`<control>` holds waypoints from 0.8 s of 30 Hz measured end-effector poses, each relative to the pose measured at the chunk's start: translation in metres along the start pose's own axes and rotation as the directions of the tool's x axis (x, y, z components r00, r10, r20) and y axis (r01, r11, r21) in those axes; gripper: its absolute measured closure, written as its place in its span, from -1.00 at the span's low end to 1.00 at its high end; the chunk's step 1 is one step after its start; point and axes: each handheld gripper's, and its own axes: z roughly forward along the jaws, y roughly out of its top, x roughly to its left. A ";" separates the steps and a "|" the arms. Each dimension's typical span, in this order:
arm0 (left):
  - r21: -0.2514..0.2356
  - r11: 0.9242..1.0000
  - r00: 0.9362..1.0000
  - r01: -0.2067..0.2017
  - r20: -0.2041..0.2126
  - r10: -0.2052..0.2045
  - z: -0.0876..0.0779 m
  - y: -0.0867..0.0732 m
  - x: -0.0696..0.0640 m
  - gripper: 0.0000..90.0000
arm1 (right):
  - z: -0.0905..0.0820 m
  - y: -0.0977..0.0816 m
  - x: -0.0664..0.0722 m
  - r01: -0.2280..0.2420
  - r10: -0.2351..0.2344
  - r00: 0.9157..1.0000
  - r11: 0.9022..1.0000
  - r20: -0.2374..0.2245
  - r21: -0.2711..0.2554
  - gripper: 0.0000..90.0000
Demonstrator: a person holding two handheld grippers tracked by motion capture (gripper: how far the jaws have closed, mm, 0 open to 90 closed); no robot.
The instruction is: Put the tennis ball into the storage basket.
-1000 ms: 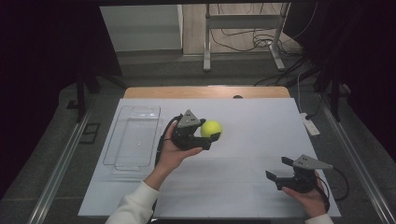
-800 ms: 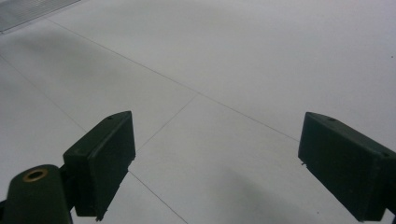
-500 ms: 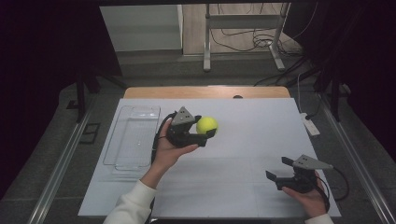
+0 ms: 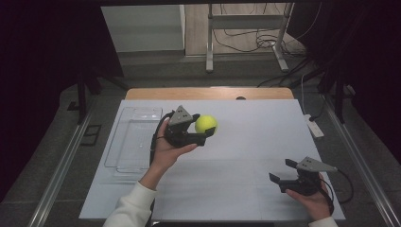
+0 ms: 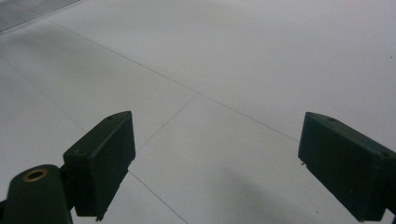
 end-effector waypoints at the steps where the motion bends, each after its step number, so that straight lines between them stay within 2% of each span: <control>1: -0.002 1.000 1.000 0.001 -0.002 -0.001 0.000 0.000 0.001 -0.39 | 0.000 0.000 0.000 0.000 0.000 1.000 1.000 0.001 0.000 -0.74; 24: -0.040 0.999 0.999 0.029 -0.043 -0.031 -0.016 0.002 0.018 -0.39 | 0.000 0.000 0.000 0.001 -0.001 1.000 1.000 0.001 0.000 -0.74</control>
